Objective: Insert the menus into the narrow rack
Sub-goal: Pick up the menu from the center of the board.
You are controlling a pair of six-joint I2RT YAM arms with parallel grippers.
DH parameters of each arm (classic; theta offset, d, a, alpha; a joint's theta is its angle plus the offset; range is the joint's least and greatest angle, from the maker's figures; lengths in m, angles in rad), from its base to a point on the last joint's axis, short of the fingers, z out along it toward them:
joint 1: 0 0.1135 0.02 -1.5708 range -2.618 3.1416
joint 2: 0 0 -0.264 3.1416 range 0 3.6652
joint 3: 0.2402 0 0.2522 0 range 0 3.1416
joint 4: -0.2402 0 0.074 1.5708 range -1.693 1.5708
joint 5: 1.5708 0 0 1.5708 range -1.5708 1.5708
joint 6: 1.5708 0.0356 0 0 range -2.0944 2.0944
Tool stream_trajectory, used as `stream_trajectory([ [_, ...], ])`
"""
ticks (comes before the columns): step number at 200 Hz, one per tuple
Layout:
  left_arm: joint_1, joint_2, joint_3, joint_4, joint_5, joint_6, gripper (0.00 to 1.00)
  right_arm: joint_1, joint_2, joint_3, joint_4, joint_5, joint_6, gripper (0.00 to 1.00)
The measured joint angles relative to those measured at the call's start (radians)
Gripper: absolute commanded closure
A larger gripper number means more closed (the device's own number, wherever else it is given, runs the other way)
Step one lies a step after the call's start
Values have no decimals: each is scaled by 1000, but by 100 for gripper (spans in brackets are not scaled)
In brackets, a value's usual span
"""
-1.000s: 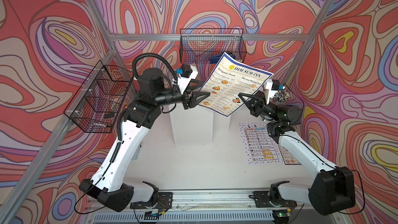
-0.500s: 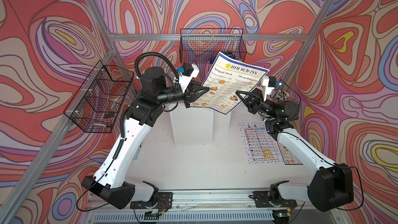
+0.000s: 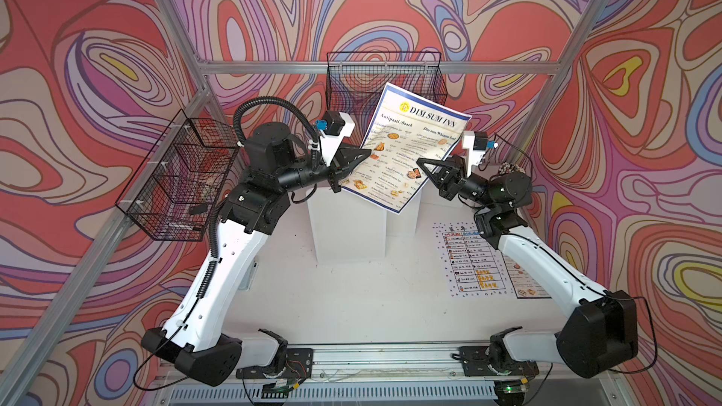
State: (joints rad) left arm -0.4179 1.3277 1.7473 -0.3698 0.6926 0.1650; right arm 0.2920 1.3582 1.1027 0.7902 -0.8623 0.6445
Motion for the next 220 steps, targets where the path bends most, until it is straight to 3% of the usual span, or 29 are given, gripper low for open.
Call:
stream_trajectory([
  [48,6,-13,30,-47,-44,106,100,25,90,98,-16,51,-38,100],
  [134,88,208,352,-146,-107,119,100,123,280,273,-89,132,-106,100],
  [194,176,205,304,-142,-64,92,100,144,368,327,-51,193,-118,100],
  [220,196,192,253,-124,-43,85,100,140,388,352,-51,217,-102,68],
])
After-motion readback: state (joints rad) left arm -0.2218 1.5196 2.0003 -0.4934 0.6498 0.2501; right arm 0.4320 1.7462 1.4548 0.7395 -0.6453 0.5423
